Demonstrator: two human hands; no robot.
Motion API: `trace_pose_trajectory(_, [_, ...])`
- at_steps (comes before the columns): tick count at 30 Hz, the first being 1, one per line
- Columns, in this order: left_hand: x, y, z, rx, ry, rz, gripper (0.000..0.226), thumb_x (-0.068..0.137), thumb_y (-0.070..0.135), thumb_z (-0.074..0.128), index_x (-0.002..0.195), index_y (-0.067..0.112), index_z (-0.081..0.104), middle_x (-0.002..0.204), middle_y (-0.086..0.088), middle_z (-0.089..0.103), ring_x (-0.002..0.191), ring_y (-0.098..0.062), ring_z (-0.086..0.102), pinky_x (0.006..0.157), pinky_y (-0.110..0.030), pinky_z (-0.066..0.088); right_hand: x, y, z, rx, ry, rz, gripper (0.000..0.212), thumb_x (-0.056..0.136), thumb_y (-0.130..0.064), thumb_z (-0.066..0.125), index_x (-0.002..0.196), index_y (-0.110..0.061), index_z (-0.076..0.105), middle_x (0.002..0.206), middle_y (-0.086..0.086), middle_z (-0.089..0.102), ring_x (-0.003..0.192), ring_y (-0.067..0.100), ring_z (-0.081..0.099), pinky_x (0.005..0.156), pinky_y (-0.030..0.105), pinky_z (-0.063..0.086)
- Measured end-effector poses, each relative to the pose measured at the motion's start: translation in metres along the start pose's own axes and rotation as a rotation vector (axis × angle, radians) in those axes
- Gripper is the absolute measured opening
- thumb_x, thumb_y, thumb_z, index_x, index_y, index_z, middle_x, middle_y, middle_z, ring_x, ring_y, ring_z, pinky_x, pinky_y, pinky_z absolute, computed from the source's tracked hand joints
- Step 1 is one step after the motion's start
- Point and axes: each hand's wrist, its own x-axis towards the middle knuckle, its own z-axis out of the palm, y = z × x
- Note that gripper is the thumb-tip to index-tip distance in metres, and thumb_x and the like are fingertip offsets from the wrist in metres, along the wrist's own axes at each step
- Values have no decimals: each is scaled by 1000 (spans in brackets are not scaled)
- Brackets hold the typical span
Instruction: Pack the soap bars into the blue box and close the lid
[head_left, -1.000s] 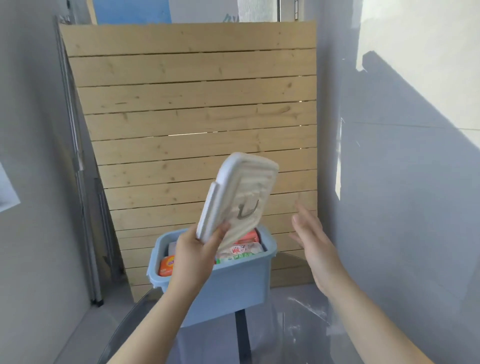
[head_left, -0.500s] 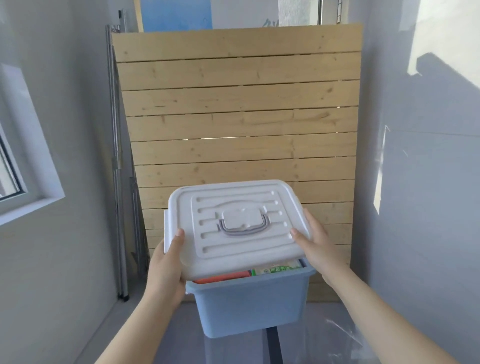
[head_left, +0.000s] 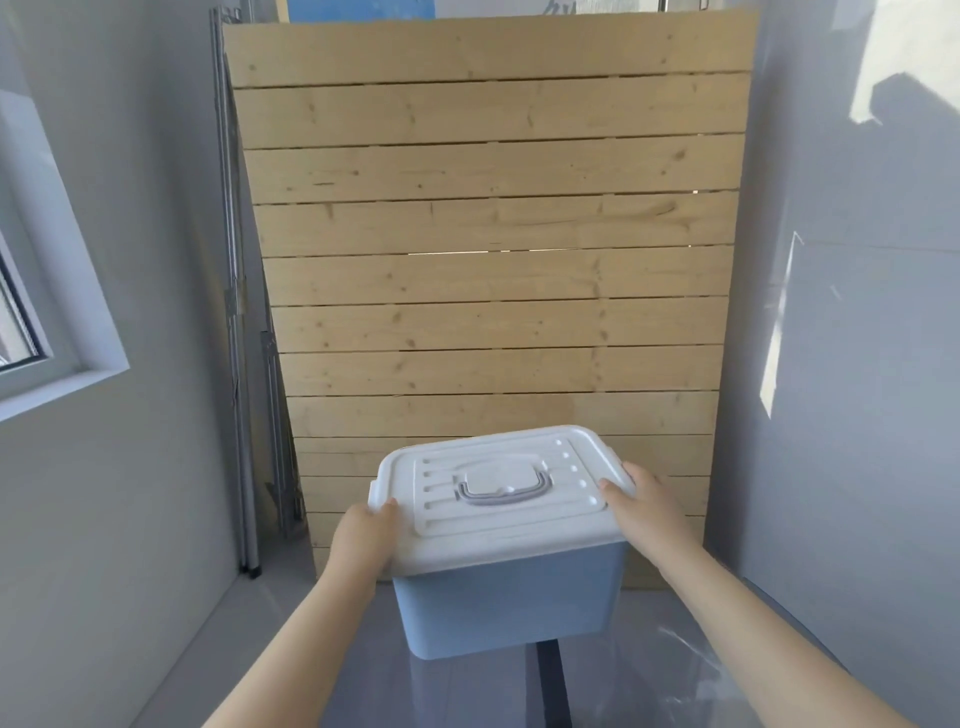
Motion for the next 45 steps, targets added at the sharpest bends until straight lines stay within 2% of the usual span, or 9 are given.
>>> trace_pose_trajectory(5, [1,-3,-3,-12,-121,-29,41,90,26,35,130,16,43,119,-12,55,100,-30,53,75,-34,43,16,8,1,-45,38,117,37,90,-28,43,124,-20,52,131,11,38,111,28,47,88,33,39])
trace_pose_trajectory(13, [6,-6,-12,-160,-263,-71,53,92,30,40,138,51,26,122,6,56,93,-22,61,68,-34,56,25,11,-6,365,-141,311,33,88,-30,53,119,-27,44,113,5,56,96,26,56,83,42,48])
trace_pose_trajectory(16, [7,-11,-12,-243,-251,-111,62,89,33,51,144,42,23,126,2,57,78,-17,61,59,-27,52,22,14,-6,518,-218,448,48,86,-30,61,130,-19,44,122,9,60,96,29,62,71,40,54])
trace_pose_trajectory(20, [14,-23,-14,-308,-148,-110,75,79,32,71,141,11,36,119,0,59,100,-24,63,92,-38,50,24,18,-10,576,-277,523,43,79,-27,71,116,-9,57,108,8,67,88,22,62,75,31,50])
trace_pose_trajectory(23, [11,-23,-10,-262,2,15,33,75,28,74,95,5,61,90,3,65,85,-28,64,81,-43,55,24,17,-13,607,-269,568,34,75,-24,74,103,-13,58,86,0,64,74,14,57,60,25,42])
trace_pose_trajectory(26, [4,-21,-8,-184,99,123,29,75,30,72,63,14,51,60,1,52,60,-23,49,55,-31,40,25,14,-16,571,-243,529,40,73,-22,77,107,-8,61,93,2,66,83,17,60,66,26,45])
trace_pose_trajectory(29, [3,-21,-8,-180,138,150,25,77,27,69,67,9,55,60,0,51,58,-21,45,55,-29,35,26,12,-13,428,-141,443,59,71,-26,79,119,1,56,113,9,61,102,27,57,88,36,47])
trace_pose_trajectory(35, [4,-23,-6,-164,155,202,35,79,23,66,59,12,40,56,-2,36,58,-21,30,56,-30,22,18,5,-7,171,-11,280,37,83,-35,64,96,-2,54,92,11,56,72,25,51,51,30,34])
trace_pose_trajectory(45, [11,-17,-11,34,121,292,24,84,25,60,68,11,48,63,-5,38,60,-20,31,59,-29,22,10,-1,-3,-111,121,147,33,90,-25,54,67,-5,42,58,4,38,52,20,37,45,29,21])
